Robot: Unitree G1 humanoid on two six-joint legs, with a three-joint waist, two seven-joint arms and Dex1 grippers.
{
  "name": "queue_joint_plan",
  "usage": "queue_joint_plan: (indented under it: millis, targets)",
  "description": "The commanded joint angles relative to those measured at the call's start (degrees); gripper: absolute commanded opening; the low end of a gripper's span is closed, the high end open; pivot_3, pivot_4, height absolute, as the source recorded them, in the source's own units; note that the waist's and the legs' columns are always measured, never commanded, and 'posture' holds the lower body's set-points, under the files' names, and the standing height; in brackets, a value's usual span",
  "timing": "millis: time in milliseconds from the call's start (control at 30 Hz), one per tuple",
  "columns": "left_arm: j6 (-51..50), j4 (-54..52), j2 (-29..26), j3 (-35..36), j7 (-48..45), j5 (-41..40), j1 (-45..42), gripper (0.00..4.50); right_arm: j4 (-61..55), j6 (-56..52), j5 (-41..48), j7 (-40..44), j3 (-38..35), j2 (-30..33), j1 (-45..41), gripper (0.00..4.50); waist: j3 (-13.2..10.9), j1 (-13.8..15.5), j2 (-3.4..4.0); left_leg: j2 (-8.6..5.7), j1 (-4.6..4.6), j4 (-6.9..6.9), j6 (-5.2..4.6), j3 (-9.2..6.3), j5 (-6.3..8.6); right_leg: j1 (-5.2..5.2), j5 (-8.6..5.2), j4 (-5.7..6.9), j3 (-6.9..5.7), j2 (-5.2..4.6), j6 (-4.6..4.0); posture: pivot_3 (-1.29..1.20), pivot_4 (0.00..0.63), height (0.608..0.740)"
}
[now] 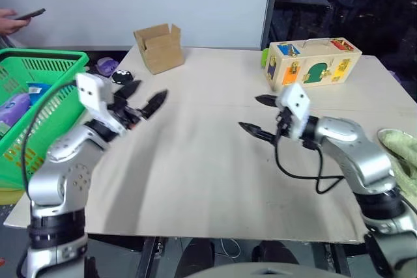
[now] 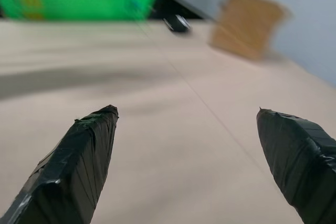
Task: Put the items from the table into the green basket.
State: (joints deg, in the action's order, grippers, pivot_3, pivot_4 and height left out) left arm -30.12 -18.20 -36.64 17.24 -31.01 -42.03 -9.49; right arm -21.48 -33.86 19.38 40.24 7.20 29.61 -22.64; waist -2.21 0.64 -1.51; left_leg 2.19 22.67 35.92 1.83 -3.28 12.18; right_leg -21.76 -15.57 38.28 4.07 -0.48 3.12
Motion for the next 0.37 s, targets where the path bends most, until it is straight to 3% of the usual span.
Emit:
queue_joint_plan:
  millis: [33,367]
  targets:
    - [-3.68,-6.94,-1.26,-1.53,-0.09,-0.37,4.28,4.45,-5.4,-0.93,1.41,0.39,-5.67,4.05,4.6,4.5,-0.02,-0.43,0.13,0.01,-0.03,0.0,0.0,0.01,0.0,0.0,-0.05,0.01,0.04,0.04,-0.05,0.06,0.0,0.74]
    - [-5.33,-14.95,-5.8,3.11,-3.99,1.48,21.08,4.45,-10.44,-1.79,3.17,1.57,-15.67,12.23,20.3,4.5,-0.08,-1.32,0.23,0.03,-0.03,0.14,-0.02,0.3,0.0,0.05,-0.32,-0.2,0.21,-0.03,-0.08,0.06,0.0,0.74]
